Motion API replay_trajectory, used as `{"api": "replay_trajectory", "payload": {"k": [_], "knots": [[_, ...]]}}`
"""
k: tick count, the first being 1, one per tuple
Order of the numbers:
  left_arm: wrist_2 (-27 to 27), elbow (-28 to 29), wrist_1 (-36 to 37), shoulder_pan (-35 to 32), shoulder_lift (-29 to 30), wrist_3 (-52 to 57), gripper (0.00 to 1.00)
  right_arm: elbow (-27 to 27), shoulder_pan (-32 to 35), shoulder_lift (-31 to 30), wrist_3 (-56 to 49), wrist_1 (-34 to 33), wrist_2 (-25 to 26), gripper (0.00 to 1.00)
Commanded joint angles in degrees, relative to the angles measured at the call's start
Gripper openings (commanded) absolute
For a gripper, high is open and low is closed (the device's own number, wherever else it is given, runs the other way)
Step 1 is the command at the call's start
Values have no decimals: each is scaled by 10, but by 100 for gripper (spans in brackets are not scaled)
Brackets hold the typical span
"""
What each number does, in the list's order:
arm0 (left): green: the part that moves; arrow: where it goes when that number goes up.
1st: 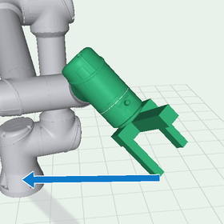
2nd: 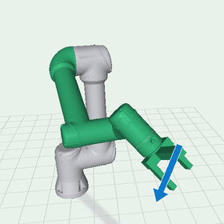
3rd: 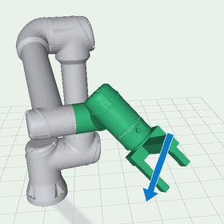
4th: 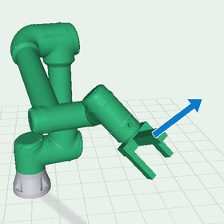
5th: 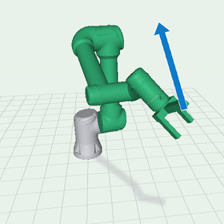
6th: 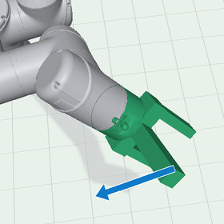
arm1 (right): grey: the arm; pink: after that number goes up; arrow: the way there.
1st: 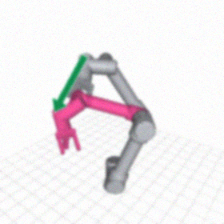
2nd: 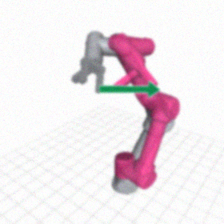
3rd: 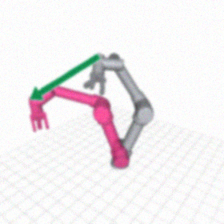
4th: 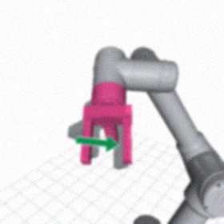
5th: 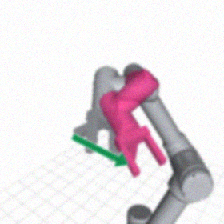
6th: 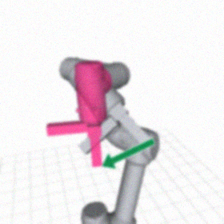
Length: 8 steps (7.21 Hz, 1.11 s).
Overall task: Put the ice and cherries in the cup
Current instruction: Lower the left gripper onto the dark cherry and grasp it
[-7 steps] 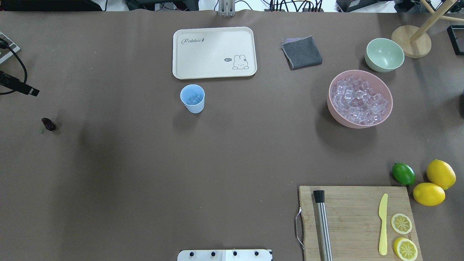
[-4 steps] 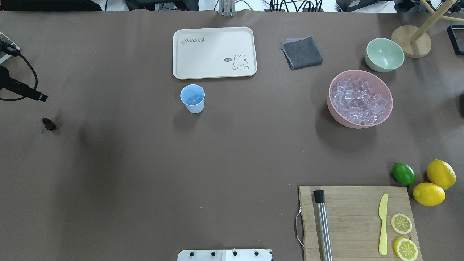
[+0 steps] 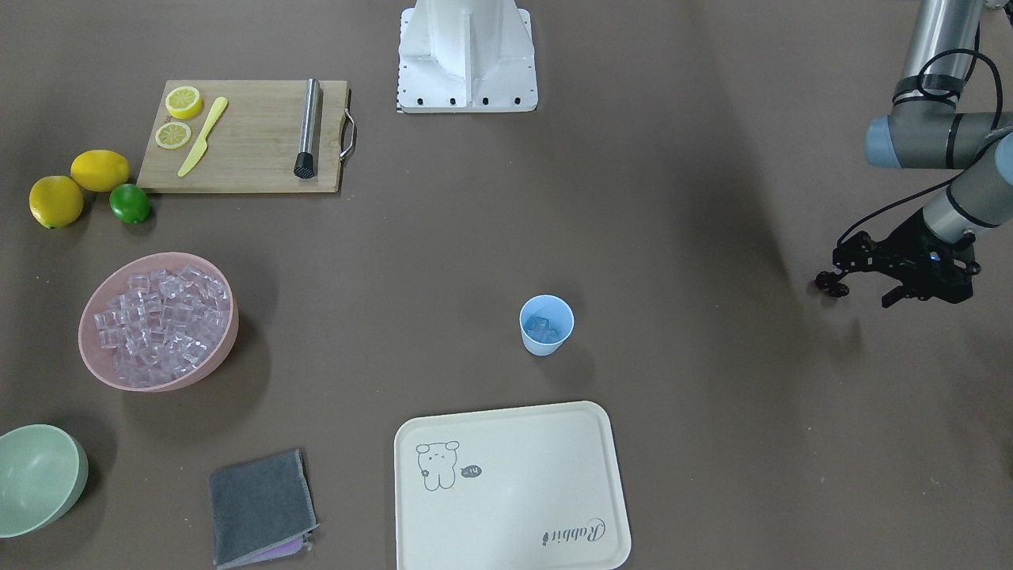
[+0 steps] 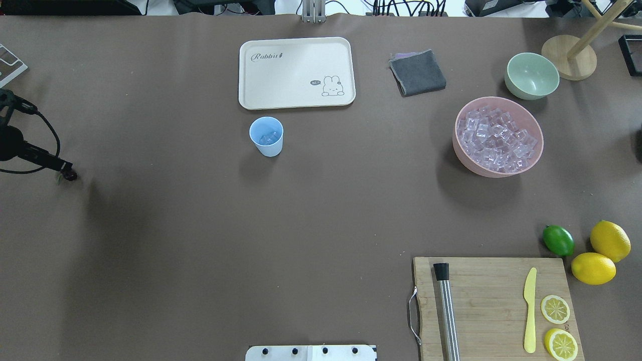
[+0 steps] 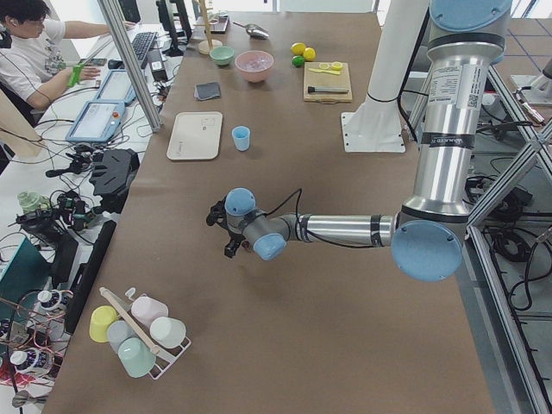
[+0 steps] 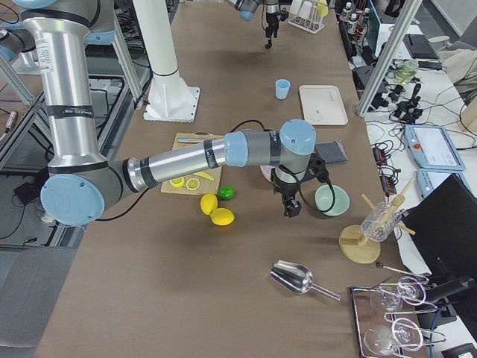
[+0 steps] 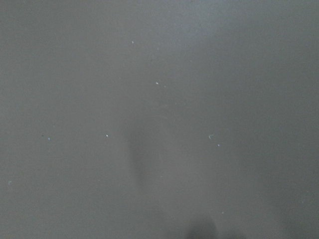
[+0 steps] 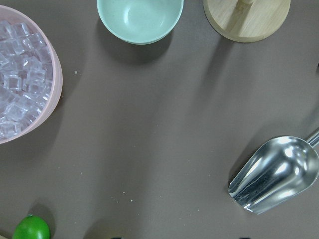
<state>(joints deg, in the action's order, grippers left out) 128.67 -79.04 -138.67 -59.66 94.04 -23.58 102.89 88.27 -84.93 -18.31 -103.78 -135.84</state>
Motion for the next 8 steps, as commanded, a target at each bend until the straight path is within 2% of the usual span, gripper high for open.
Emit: {"api": "replay_trajectory", "payload": {"k": [1,2,3,4,5,7,8], "knots": [[-12,7,-24,24,-6,-17,94,4,7,-3,0,-5,-3,83],[-21,5,-24,25,-7,-20,73,7,8,-6,0,-3,-3,84],[-21,5,-24,25,-6,-24,57,7,8,-22,-2,2,0,84],[-21,5,-24,25,-5,-27,23,11,8,-27,-7,2,-1,84],[-21,2,-24,25,-6,-29,0,23,8,-30,-1,2,-1,85],[-14,-25,-21,24,-6,-37,0,29,8,-33,-1,1,1,85],[11,-52,-7,23,2,-59,0,26,7,-35,-1,2,2,85]]}}
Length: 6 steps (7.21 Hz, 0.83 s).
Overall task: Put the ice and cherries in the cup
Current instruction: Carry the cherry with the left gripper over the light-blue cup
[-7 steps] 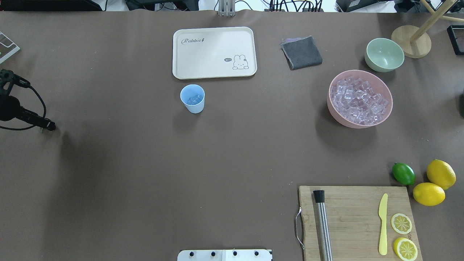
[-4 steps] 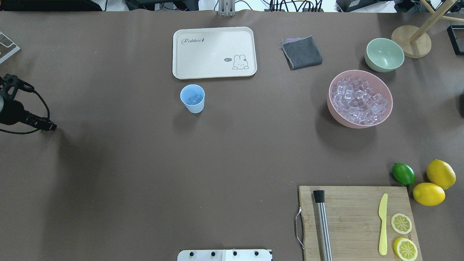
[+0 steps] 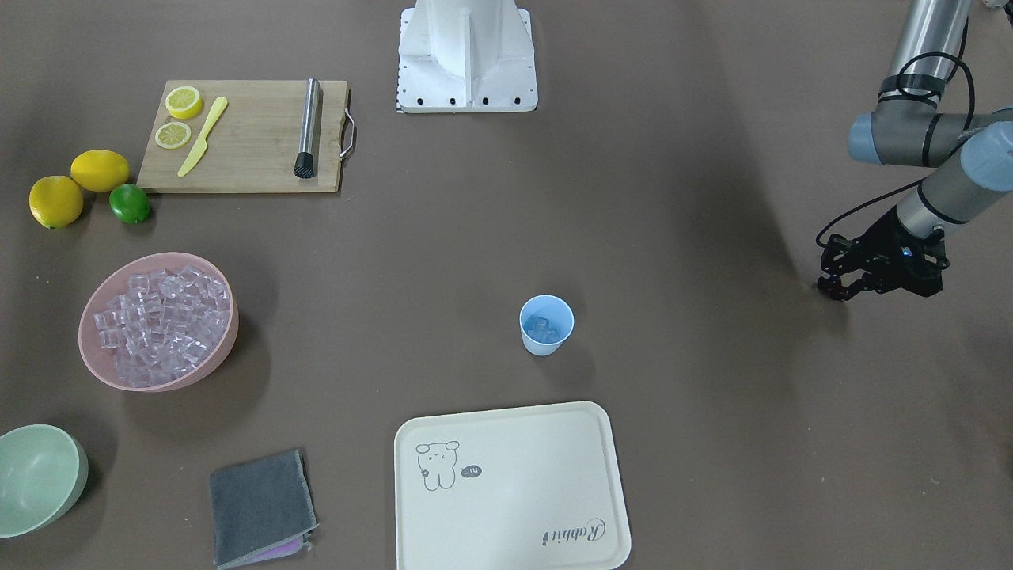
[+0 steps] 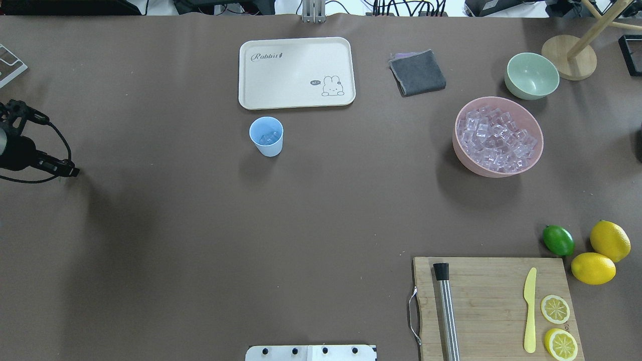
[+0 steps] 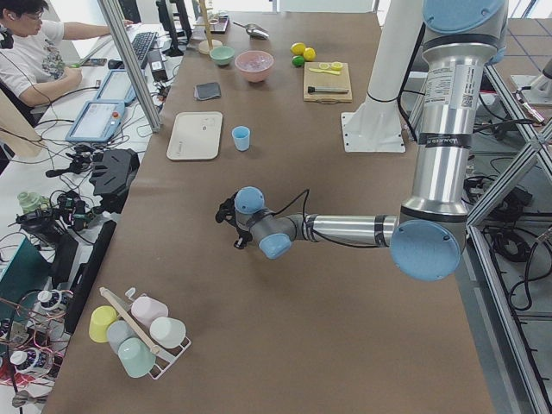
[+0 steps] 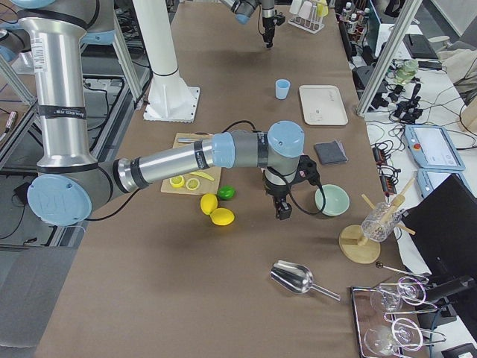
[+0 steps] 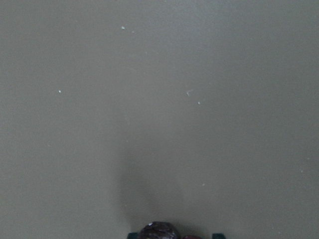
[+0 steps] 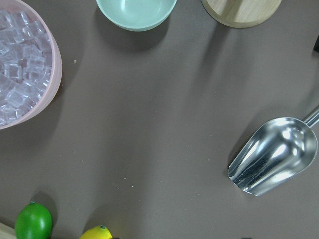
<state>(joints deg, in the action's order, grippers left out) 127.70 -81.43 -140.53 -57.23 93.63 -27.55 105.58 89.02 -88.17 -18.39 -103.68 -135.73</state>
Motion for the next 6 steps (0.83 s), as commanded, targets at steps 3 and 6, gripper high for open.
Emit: {"api": "replay_trajectory", "payload": {"k": [3,6], "knots": [[33,-51,139,-12,151,-81,0,12,-1,-10,0,-3,-4,85],[-57,-31,160,89,298,-212,0,9,-1,-27,-2,0,-6,85]]}}
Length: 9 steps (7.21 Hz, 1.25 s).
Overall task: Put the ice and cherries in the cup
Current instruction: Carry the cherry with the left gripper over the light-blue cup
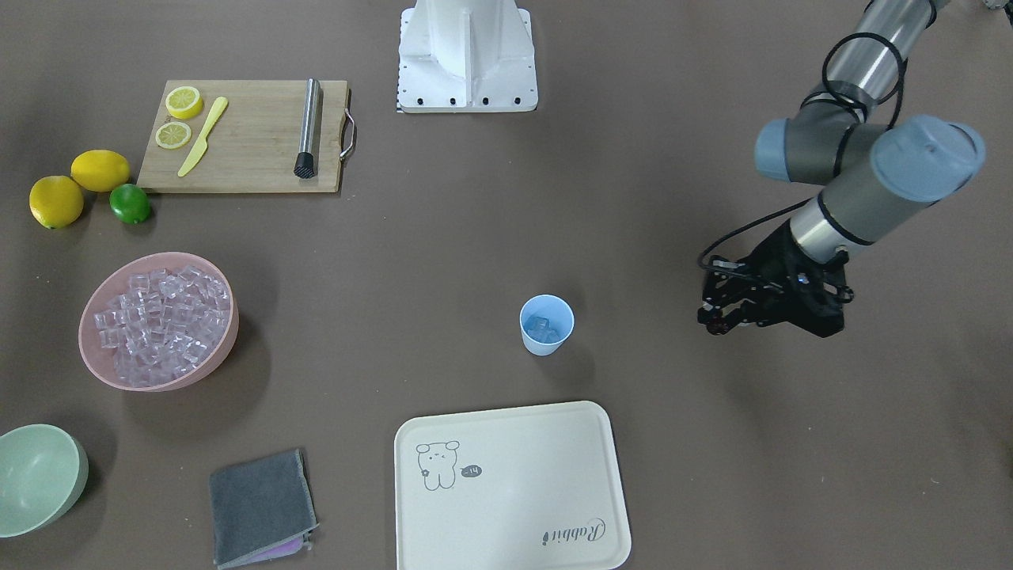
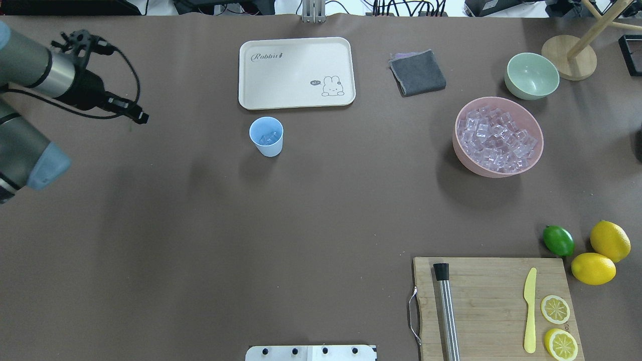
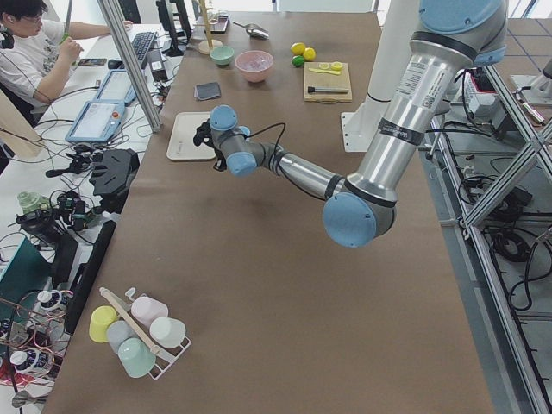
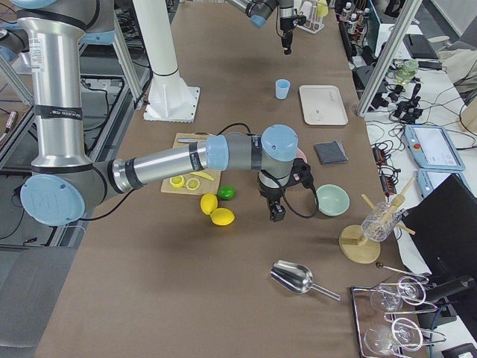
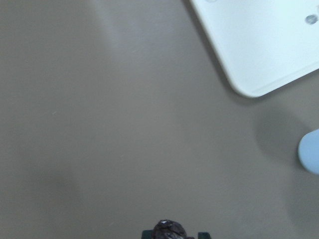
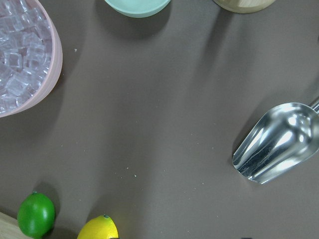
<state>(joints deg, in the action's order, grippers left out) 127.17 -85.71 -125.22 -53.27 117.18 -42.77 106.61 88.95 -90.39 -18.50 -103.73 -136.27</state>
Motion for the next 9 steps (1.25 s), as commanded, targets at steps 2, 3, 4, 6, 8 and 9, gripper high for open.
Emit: {"api": "replay_trajectory", "payload": {"k": [2,3,4,6,8,9], "knots": [[-94,37,6,97,122,-125,0,-6,0,-4,1,0,0,85],[-98,37,6,107,125,-125,0,-9,0,-5,1,0,0,85],[-110,40,5,113,125,-122,0,-10,0,-10,1,1,0,85],[-113,49,5,113,125,-116,0,-9,0,-20,0,1,0,85],[-113,54,3,113,123,-102,59,-8,0,-20,1,1,1,85],[-113,51,1,117,123,-103,98,-9,0,-20,1,1,1,85]]}}
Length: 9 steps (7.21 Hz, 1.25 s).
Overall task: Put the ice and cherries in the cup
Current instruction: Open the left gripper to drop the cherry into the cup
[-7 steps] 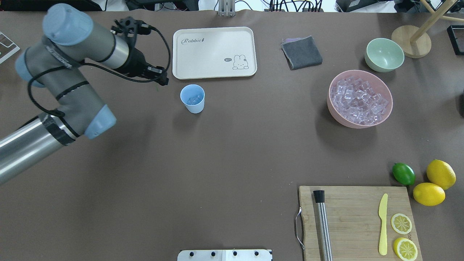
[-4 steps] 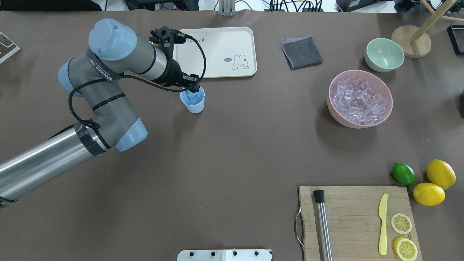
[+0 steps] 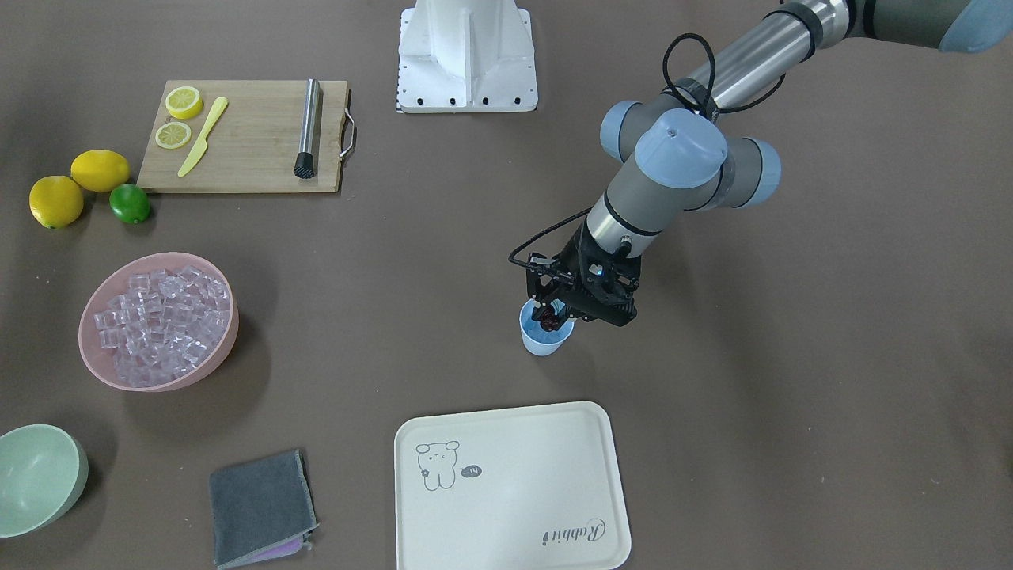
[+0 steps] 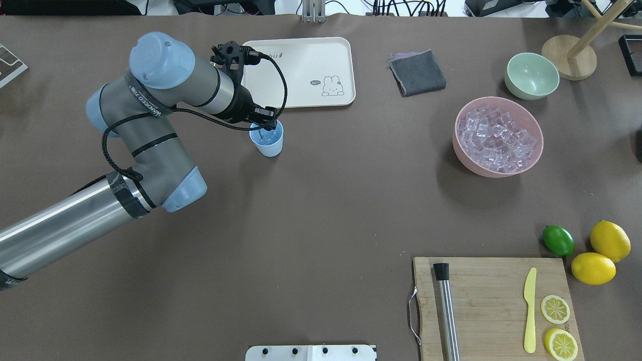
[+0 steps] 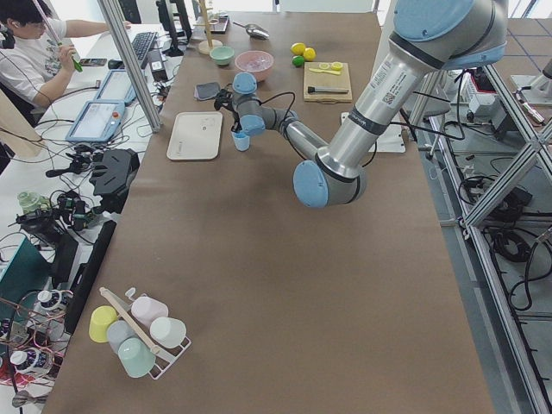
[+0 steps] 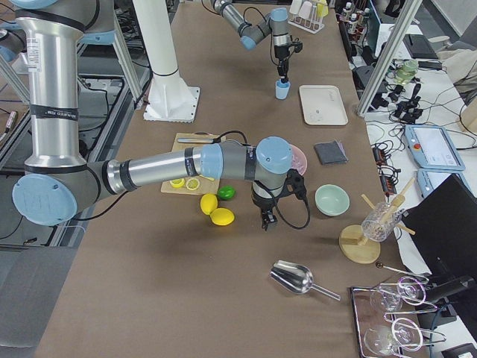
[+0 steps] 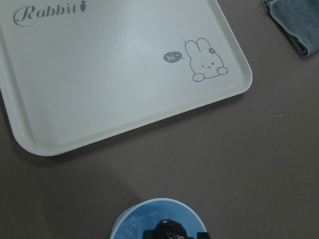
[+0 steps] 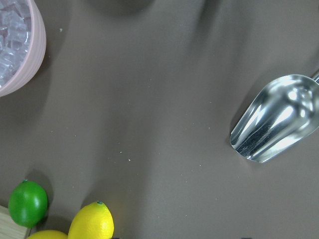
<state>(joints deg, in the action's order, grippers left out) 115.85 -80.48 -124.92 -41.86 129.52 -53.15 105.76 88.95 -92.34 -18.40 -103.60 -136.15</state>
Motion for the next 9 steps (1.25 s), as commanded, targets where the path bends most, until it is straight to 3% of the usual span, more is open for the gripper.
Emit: {"api": "replay_trajectory", "payload": {"k": [1,3,5,6,9], "knots": [[0,-3,-2,3,-2,1,98,-1,0,-2,0,0,0,85],[2,-11,-1,-13,-12,1,98,3,0,-7,0,1,0,87],[57,-19,-3,-88,-86,16,98,0,0,-7,1,1,0,92],[103,-13,4,-153,-137,124,98,0,-1,-7,1,1,2,98],[259,22,24,-380,-285,345,98,-1,0,7,4,0,7,99]]}}
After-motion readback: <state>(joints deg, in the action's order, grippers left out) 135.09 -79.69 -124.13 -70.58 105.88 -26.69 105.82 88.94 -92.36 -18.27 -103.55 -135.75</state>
